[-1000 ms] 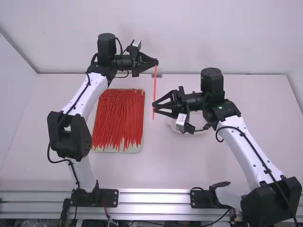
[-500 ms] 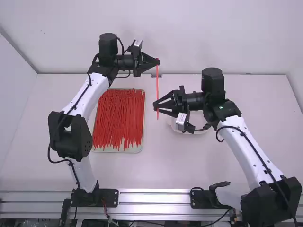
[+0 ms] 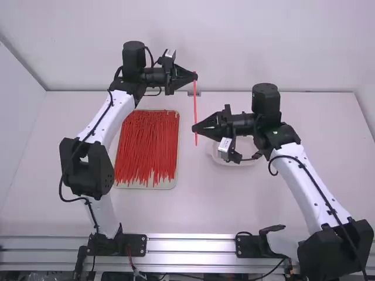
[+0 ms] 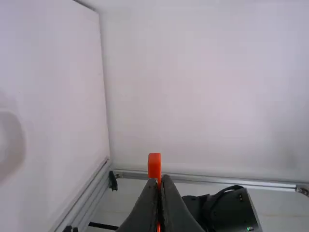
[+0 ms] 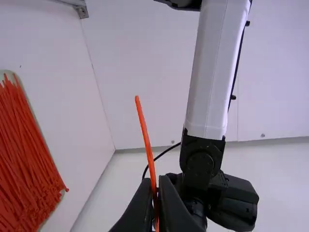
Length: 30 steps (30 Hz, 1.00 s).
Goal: Fasten the cable tie
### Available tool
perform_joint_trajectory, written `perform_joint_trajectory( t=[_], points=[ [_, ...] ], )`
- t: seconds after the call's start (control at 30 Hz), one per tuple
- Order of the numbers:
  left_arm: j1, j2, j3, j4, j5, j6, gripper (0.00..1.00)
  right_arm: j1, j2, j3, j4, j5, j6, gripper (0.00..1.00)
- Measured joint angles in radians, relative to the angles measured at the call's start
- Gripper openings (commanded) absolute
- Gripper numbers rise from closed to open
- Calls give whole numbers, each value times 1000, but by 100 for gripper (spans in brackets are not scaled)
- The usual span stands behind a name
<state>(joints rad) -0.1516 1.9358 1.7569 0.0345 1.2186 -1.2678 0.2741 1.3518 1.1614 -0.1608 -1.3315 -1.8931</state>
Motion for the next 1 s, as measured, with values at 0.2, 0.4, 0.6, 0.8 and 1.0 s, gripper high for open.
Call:
perform_joint_trajectory(
  t=[0.2, 0.4, 0.6, 0.8, 1.0],
  points=[
    [0, 0, 0, 0, 0, 0, 2, -2, 0, 0, -1, 1, 1, 0],
    [0, 0, 0, 3, 0, 0, 2, -2, 0, 0, -1, 2, 2, 0],
    [0, 0, 0, 1, -1, 9, 2, -2, 0, 0, -2, 3, 2, 0],
    [0, 0, 0, -2, 1, 11, 2, -2, 0, 0, 0, 18, 1, 9],
    [0, 0, 0, -3, 4, 11, 2, -2, 0, 0, 3, 29, 1, 9]
  ],
)
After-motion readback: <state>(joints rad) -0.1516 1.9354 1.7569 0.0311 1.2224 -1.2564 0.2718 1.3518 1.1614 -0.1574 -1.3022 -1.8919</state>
